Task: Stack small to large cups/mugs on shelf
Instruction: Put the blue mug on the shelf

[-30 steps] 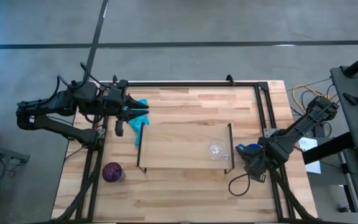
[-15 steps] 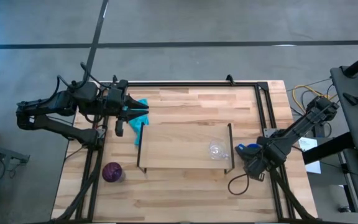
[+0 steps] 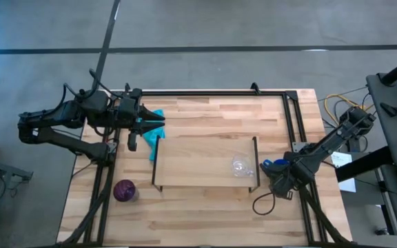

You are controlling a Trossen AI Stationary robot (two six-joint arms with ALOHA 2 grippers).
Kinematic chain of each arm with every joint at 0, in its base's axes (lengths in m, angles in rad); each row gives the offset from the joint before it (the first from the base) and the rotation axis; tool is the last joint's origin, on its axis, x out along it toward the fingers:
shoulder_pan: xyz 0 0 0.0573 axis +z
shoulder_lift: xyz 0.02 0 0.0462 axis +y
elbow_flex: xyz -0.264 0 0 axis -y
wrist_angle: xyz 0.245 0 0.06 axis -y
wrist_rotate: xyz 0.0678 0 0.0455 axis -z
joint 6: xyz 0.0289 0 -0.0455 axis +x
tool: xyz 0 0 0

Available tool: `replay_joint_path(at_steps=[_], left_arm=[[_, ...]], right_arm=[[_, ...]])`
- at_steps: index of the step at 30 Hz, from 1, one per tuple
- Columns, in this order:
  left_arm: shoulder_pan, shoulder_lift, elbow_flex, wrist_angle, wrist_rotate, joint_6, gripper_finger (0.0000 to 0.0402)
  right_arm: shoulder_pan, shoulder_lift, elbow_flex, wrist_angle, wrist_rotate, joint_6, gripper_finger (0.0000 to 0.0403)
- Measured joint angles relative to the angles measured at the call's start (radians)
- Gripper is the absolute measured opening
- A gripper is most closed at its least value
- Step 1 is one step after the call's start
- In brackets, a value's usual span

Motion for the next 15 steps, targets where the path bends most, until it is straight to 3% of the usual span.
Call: replay_joint_path(at_steps=[5, 12, 15], left_arm=[[0.0, 0.0, 0.0, 0.001, 0.0, 0.0, 0.0063], [0.0, 0.0, 0.0, 0.002, 0.0, 0.0, 0.0063], [0.0, 0.0, 0.0, 0.002, 0.0, 0.0, 0.0063]], right_arm=[[0.0, 0.0, -0.001, 0.002, 0.0, 0.0, 0.0095], [0.0, 0.0, -0.013, 0.0, 0.0, 0.023, 0.002], [0.0, 0.0, -0.013, 0.0, -0.003, 0.04, 0.0011]])
